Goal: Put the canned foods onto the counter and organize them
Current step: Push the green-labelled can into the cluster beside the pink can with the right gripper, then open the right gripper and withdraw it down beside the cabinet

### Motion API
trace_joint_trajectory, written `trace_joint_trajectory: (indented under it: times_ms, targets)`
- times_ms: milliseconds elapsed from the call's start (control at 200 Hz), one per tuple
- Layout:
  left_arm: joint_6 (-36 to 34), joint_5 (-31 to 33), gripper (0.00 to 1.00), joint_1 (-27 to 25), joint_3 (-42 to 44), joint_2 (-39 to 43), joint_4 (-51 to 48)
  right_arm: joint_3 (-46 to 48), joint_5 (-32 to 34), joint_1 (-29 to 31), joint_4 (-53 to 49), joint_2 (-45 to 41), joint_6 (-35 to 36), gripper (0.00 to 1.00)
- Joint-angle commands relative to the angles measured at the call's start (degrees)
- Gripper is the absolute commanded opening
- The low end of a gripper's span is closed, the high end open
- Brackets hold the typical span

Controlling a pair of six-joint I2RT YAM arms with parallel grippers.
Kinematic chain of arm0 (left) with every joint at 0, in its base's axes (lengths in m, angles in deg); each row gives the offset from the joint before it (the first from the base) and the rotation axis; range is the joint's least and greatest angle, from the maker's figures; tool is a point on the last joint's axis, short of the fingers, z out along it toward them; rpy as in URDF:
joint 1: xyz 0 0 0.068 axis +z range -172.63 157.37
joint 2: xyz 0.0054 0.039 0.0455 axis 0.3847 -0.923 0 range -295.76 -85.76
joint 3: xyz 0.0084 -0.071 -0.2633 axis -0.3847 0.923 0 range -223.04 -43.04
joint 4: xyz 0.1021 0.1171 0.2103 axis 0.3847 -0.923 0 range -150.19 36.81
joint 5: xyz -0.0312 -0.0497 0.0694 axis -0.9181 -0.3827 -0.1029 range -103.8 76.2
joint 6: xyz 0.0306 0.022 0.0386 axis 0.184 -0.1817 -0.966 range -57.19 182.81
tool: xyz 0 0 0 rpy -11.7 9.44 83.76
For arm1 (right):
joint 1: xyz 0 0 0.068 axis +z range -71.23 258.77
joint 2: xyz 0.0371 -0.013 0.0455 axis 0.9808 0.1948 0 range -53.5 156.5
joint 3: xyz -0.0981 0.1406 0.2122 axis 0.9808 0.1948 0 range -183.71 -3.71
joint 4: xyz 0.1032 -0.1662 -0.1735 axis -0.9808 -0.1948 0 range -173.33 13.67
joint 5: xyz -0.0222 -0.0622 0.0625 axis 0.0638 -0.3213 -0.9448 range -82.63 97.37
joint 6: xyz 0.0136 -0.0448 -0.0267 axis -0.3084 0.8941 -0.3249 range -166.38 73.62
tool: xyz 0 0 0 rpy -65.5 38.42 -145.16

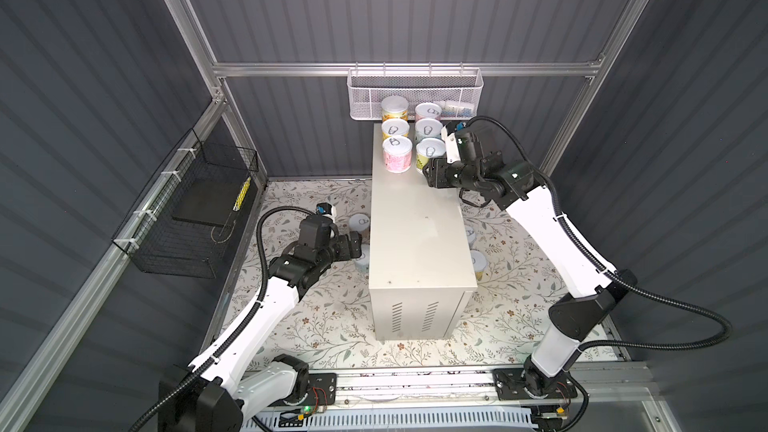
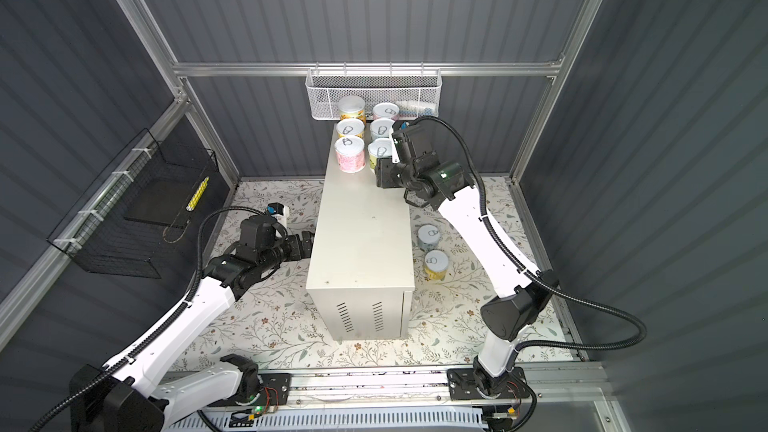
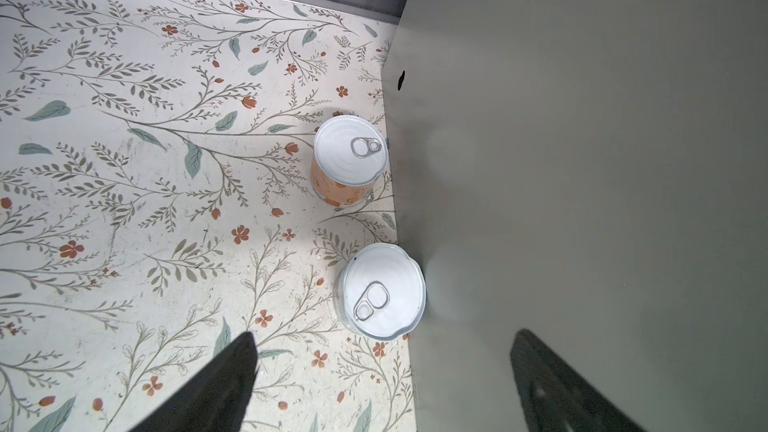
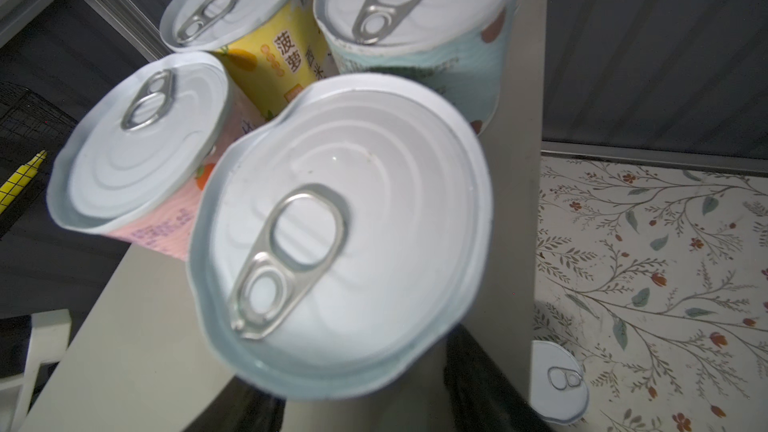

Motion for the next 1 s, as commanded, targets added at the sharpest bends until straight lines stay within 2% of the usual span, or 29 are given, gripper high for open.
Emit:
trace_joint_trajectory:
  times_ms: [0,450,675,991]
  targets:
    - [-0.4,0.6,0.96,0.7,-1.6,0.5,-0.2,-1.4,-1.1,-0.5,-0.3,1.6,0.2,0.61]
    - [-0.6,0.1,0.96,1.3,-1.2,0.3,0.1,-2.1,-1.1,-0.5,-0.7,2.6,-0.8,0.62]
    - [-0.7,0.1,0.97,1.6,-1.2,0.6,0.0,-1.7,-0.7,-0.5,-1.3,1.3,-1.4,0.72]
    - [-0.9,0.5,0.97,1.9,-1.0,0.9,-0.3,4.0,-3.0,0.0,-2.2,-10.3,-2.8,0.77]
